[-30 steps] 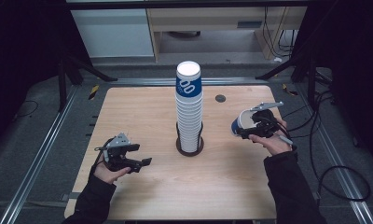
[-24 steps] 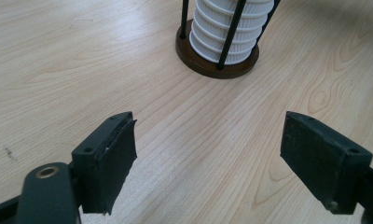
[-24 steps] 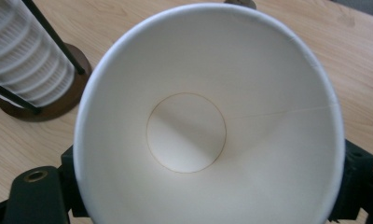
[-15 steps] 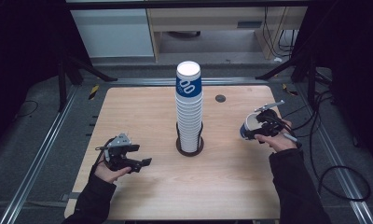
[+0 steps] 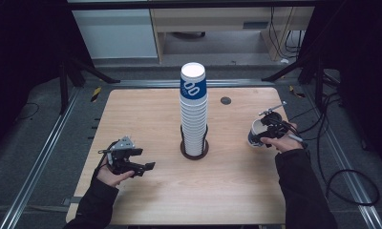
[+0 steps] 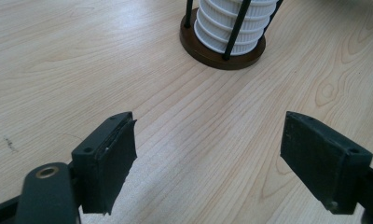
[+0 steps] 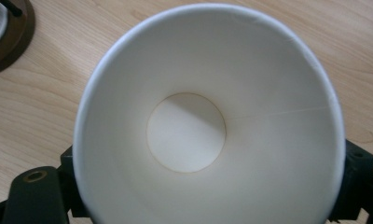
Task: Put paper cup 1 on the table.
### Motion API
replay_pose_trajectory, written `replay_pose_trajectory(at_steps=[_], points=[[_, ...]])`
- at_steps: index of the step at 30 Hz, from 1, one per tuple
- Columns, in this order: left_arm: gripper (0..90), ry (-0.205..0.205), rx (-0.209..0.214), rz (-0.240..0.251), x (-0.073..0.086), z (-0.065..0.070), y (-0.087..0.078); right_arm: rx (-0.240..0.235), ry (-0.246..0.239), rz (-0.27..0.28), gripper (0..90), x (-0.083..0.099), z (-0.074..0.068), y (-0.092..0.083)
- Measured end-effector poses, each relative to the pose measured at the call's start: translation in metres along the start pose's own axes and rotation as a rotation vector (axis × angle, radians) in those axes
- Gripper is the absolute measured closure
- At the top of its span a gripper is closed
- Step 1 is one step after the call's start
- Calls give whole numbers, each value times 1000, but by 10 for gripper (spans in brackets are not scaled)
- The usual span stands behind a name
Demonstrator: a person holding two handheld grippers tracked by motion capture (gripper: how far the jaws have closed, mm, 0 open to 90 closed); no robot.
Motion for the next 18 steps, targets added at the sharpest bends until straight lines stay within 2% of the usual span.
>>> replay_pose_trajectory(at_steps=[7,18], points=[[174,-1,1,-3,1,0,0,16,7,-47,152,6,5,7],[174,3,2,-4,1,0,0,26,-1,-89,146,13,10,13]])
Point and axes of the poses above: each handheld gripper's, and its own axes: y roughly forward along the jaws, x roughly out of its underside, z roughly to its right, the point moved 10 cm from there along y, roughly forward along the jaws, and after that the axes turned 15 degrees about -x, right-handed, at the moved point
